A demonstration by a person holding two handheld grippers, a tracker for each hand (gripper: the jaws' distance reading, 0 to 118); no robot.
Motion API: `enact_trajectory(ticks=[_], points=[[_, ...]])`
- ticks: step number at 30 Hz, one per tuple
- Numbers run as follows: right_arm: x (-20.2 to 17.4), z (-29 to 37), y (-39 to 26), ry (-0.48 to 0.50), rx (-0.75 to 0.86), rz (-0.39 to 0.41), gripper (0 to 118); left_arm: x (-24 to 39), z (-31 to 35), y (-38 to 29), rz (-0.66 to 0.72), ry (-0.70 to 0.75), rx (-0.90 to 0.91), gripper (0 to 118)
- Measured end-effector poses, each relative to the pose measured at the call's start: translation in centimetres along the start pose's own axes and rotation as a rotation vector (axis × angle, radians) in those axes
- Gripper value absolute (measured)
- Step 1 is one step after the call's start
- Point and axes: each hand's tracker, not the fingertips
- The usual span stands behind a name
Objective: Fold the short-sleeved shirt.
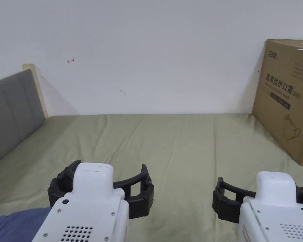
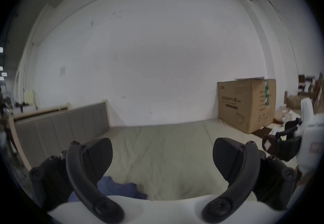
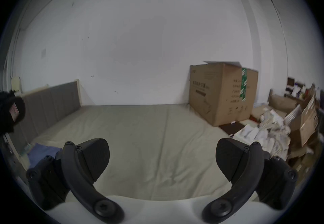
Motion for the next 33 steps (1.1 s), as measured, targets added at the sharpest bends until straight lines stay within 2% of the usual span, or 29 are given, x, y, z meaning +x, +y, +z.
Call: enact_trajectory(ticks=[3,6,7,8,9,10,11,12,14,16,19,28,33], points=[[-0.2,0.6,0.7,0.029,0.057,0.058,118,-1.0,0.2,0.0,0.097,0.016,0.024,115],[-0.5,1.4,1.3,0.029,0.087,0.060,118,-1.5,0.2,0.6,0.116,0.023,0.015,113],[-0.6,1.5,1.4,0.018,0.090,0.052,118,-1.6,0.2,0.8,0.112,0.022,0.005,110],[-0.7,1.8,1.5,0.016,0.091,0.044,114,-1.6,0.4,0.6,0.105,0.010,0.014,99],[-0.7,2.1,1.5,0.019,0.102,0.030,97,-1.5,0.5,0.4,0.093,0.013,0.024,66],[-0.8,2.2,1.4,0.020,0.114,0.030,64,-1.3,0.4,0.4,0.073,0.037,0.023,36],[-1.1,2.1,1.4,-0.026,0.118,0.043,21,-1.1,0.3,0.3,0.050,0.085,0.017,9],[-1.0,1.8,1.3,-0.040,0.104,0.047,10,-1.1,0.3,0.1,0.046,0.082,0.026,3],[-0.4,1.7,1.4,0.004,0.078,0.031,10,-1.6,0.6,0.1,0.032,0.006,0.034,0],[-0.2,1.5,1.3,-0.002,0.073,0.024,2,-1.4,0.5,0.3,0.031,0.006,0.025,0],[-0.1,1.6,1.4,-0.013,0.078,0.025,1,-1.5,0.3,0.4,0.037,-0.046,0.010,0],[-1.9,1.2,2.3,0.053,0.079,0.071,1,-3.1,0.9,1.4,0.042,0.008,0.021,0],[-5.2,0.7,3.3,0.205,0.078,0.083,1,-6.4,2.9,1.9,0.034,0.121,0.026,0]])
